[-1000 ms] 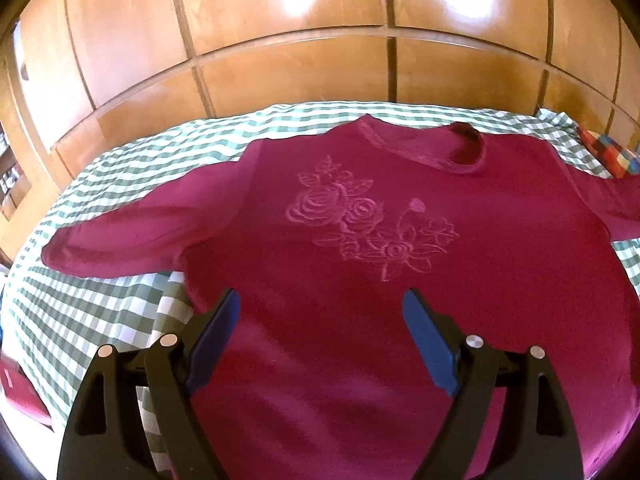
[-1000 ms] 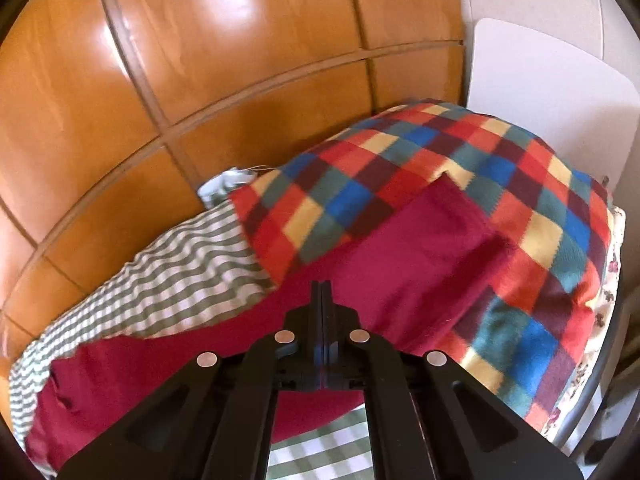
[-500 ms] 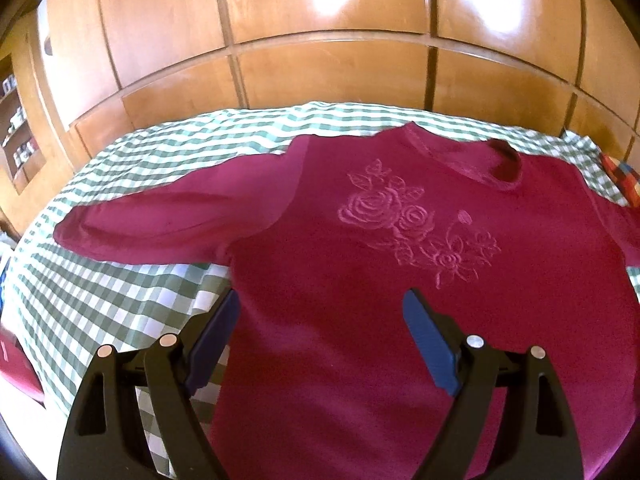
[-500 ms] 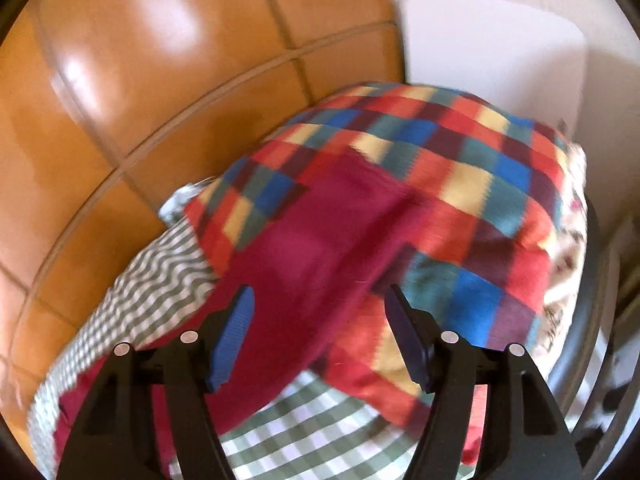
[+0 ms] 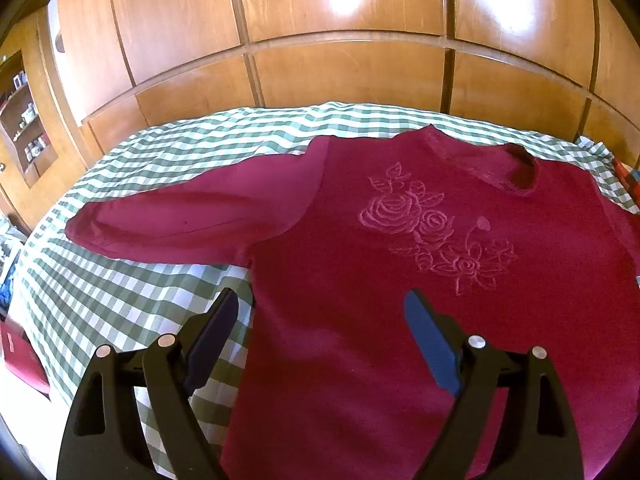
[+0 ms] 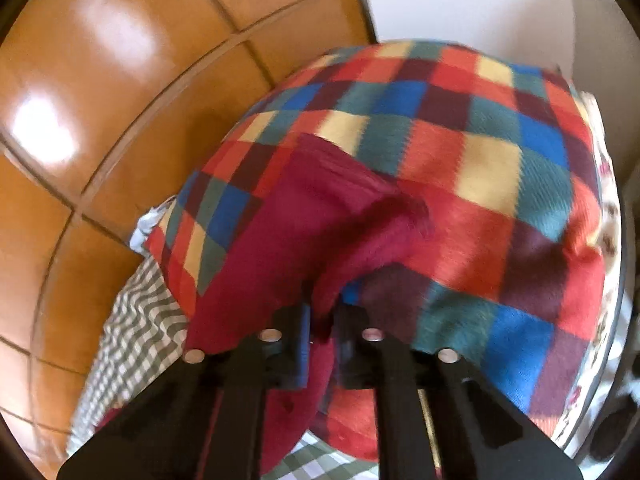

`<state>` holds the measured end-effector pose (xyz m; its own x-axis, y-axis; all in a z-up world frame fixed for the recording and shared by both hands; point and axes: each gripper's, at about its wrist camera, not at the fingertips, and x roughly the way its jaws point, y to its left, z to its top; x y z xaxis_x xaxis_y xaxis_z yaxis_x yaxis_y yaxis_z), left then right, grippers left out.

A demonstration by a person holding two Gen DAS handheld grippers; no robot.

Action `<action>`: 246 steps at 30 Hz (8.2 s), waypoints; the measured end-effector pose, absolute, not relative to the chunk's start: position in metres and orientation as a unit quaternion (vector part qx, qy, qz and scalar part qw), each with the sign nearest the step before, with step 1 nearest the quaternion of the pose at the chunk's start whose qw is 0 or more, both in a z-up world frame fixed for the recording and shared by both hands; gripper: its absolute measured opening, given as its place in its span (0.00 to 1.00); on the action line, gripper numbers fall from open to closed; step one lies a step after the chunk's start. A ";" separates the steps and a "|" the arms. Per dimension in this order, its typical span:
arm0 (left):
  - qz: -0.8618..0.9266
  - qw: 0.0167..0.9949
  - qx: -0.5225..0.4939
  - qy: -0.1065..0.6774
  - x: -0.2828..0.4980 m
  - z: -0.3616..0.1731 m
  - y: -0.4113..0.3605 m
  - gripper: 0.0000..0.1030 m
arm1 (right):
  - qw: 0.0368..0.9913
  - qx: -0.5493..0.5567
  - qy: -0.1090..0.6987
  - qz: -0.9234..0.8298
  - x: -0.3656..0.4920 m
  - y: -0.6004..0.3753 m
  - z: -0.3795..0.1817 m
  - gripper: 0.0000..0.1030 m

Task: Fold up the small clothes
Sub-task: 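Lift the sleeve and fold it across the sweater body with the right gripper, then move the left gripper toward the other sleeve lying on the bed, then grasp the cuff of the other sleeve with the left gripper, then fold the sleeve over the sweater body with the left gripper and release, then grasp the sweater side edge with the right gripper and fold it inward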

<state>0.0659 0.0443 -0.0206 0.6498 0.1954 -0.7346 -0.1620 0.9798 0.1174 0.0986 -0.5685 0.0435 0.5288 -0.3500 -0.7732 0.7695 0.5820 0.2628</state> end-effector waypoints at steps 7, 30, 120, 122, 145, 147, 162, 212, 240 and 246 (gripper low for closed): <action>0.097 0.909 0.021 0.406 0.065 -0.020 0.044 0.82 | 0.870 0.238 0.331 -0.276 0.116 -0.521 0.082 0.06; 0.068 0.904 -0.043 0.419 0.054 -0.014 0.088 0.82 | 0.886 0.143 0.417 0.146 0.210 -0.154 0.043 0.06; 0.208 0.914 -0.076 0.339 0.033 0.027 0.175 0.75 | 0.912 -0.063 0.399 -0.069 0.140 -0.146 -0.028 0.81; 0.209 0.914 -0.077 0.340 0.033 0.026 0.176 0.75 | 0.912 -0.065 0.401 -0.060 0.137 -0.138 -0.030 0.81; 0.243 0.865 -0.177 0.402 0.072 -0.027 0.298 0.81 | 0.904 -0.139 0.404 -0.016 0.119 -0.072 -0.047 0.88; 0.260 0.850 -0.207 0.408 0.078 -0.035 0.325 0.81 | 0.902 -0.138 0.408 -0.012 0.118 -0.070 -0.051 0.88; 0.286 0.811 -0.349 0.372 0.107 -0.056 0.414 0.37 | 0.900 -0.079 0.429 0.000 0.125 -0.084 -0.070 0.94; 0.074 0.931 0.007 0.358 0.070 -0.003 0.095 0.53 | 0.830 0.177 0.505 0.156 0.236 -0.079 -0.052 0.58; 0.074 0.921 -0.003 0.384 0.067 -0.020 0.091 0.58 | 0.913 0.062 0.380 0.135 0.205 -0.107 0.079 0.04; 0.068 0.909 0.005 0.411 0.077 -0.037 0.083 0.59 | 0.917 0.086 0.387 0.051 0.194 -0.190 0.072 0.04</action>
